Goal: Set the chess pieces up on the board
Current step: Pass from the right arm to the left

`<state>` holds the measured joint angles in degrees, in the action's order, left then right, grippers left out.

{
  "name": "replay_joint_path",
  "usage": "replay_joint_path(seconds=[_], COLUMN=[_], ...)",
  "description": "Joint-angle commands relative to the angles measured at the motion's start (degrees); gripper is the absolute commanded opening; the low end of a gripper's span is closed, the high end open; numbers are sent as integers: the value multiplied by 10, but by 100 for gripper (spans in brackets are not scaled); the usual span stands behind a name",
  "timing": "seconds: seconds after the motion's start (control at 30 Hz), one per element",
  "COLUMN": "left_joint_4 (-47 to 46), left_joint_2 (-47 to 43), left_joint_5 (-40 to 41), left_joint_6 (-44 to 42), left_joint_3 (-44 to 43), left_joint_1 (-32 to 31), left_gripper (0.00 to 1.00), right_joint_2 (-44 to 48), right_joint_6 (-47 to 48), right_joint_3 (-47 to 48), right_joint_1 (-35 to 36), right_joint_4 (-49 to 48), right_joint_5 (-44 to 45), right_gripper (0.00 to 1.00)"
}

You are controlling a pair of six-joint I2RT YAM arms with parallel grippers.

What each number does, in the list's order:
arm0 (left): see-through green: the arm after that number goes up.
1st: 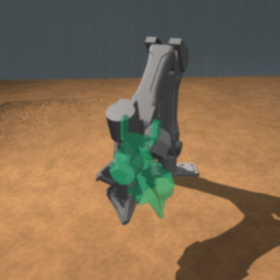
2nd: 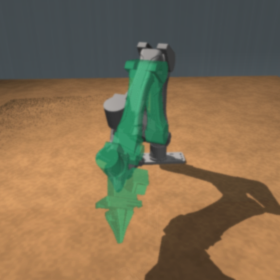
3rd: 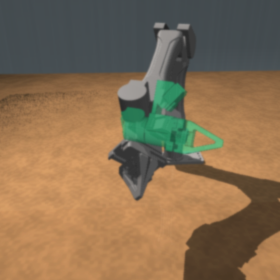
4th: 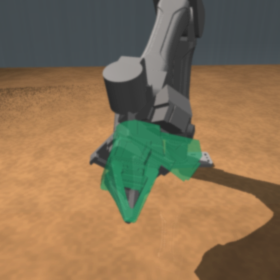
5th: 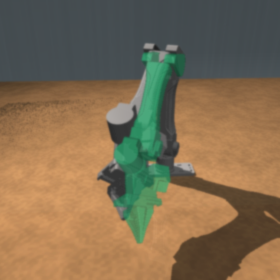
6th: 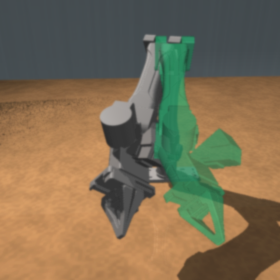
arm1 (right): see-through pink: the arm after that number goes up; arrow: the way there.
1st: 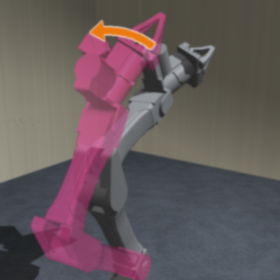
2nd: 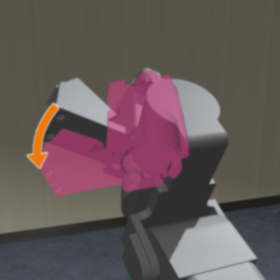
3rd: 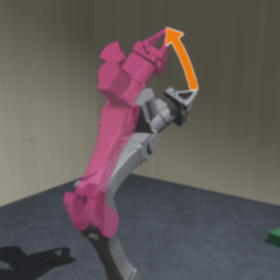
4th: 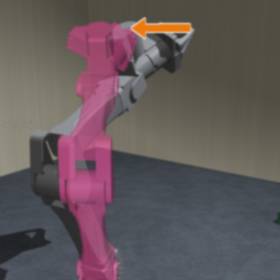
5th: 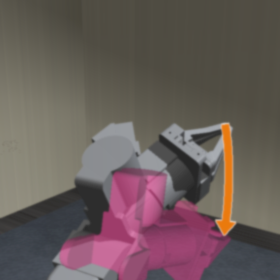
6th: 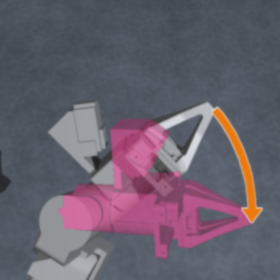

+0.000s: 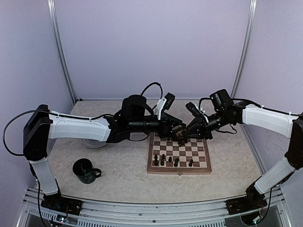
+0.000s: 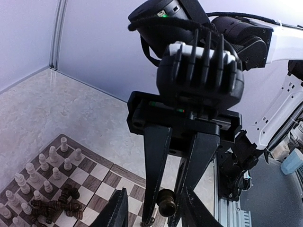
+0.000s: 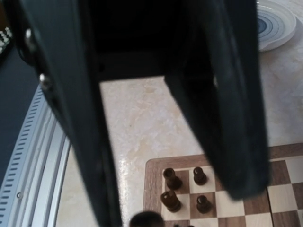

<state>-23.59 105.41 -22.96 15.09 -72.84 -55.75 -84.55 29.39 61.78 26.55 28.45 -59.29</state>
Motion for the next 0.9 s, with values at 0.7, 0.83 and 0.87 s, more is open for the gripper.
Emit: replay_joint_path(seconds=[0.7,0.83,0.87], left_joint_4=[69,79,86], left_joint_2=[37,34,33], left_joint_5=[-39,-29,-24], left_joint_6=[-7,-11,-14], left_joint_3=[-58,-61,-61], left_joint_1=[-6,-5,-5], left_gripper=[11,6,6], right_joint_2=[4,12,18], right_joint_6=[-2,4,5], right_joint_3=[4,-1,-6], right_joint_1=[-10,-13,-17], right_joint_4=[-16,-11,-10], right_joint_5=[6,30,39], right_gripper=[5,19,25])
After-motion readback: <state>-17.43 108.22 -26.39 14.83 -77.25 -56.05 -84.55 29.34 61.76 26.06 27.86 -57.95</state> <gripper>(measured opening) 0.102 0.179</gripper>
